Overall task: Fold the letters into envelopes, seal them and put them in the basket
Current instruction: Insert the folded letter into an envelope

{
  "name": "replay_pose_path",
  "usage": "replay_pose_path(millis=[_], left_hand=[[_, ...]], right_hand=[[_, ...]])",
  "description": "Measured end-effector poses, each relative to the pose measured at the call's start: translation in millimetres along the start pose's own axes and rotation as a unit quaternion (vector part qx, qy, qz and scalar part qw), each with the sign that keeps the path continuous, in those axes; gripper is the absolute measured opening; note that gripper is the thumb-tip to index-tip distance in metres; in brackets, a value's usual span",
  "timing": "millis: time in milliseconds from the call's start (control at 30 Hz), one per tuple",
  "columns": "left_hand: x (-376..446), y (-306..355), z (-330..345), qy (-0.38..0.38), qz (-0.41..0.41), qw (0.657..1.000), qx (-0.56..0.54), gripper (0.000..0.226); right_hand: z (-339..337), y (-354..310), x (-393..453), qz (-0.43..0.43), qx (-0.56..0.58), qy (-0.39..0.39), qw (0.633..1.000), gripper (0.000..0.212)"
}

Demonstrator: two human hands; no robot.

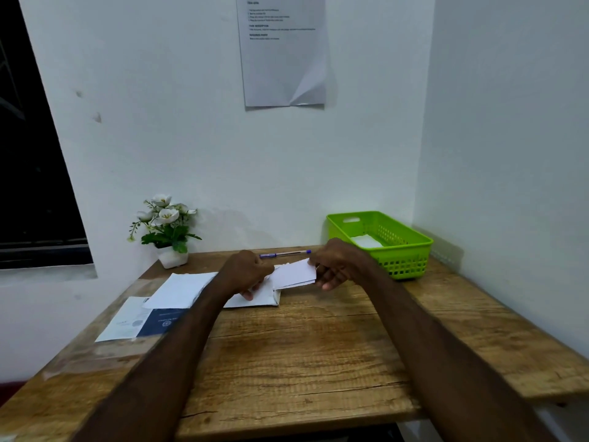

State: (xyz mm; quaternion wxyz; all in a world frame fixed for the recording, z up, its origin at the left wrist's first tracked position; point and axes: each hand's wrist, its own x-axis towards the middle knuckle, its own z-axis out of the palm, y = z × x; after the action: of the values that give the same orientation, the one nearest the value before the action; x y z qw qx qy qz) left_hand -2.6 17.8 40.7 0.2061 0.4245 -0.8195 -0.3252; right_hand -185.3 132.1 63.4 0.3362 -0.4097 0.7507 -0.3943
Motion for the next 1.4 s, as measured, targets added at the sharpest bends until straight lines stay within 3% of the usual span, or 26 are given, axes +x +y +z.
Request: replay_pose_path(millis=[133, 633, 967, 1167, 1367, 1400], left_hand=[[0, 0, 0, 0.001, -0.004, 1.0, 0.003, 0.035], [-5, 9, 5, 0.004, 0.027, 1.0, 0.005, 0.032], [-10, 13, 8, 0.021, 0.041, 0.999, 0.002, 0.032], [-9, 15, 11, 0.013, 0.05, 0.999, 0.008, 0.033], [-9, 14, 12, 0.013, 0.052, 0.998, 0.014, 0.031], [-9, 14, 12, 0.013, 0.05, 0.999, 0.015, 0.032]], right_hand=[[-6, 1, 3, 0.022, -0.029, 0.008, 0.999, 0.012], [34, -2, 14, 0.02, 0.061, -0.011, 0.998, 0.032], [51, 0, 11, 0.005, 0.078, -0.008, 0.997, 0.029], [56, 9, 19, -0.047, 0.033, 0.02, 0.998, 0.029], [52, 11, 17, -0.135, -0.144, -0.014, 0.98, 0.018], [50, 10, 17, -0.16, -0.185, -0.011, 0.97, 0.024]])
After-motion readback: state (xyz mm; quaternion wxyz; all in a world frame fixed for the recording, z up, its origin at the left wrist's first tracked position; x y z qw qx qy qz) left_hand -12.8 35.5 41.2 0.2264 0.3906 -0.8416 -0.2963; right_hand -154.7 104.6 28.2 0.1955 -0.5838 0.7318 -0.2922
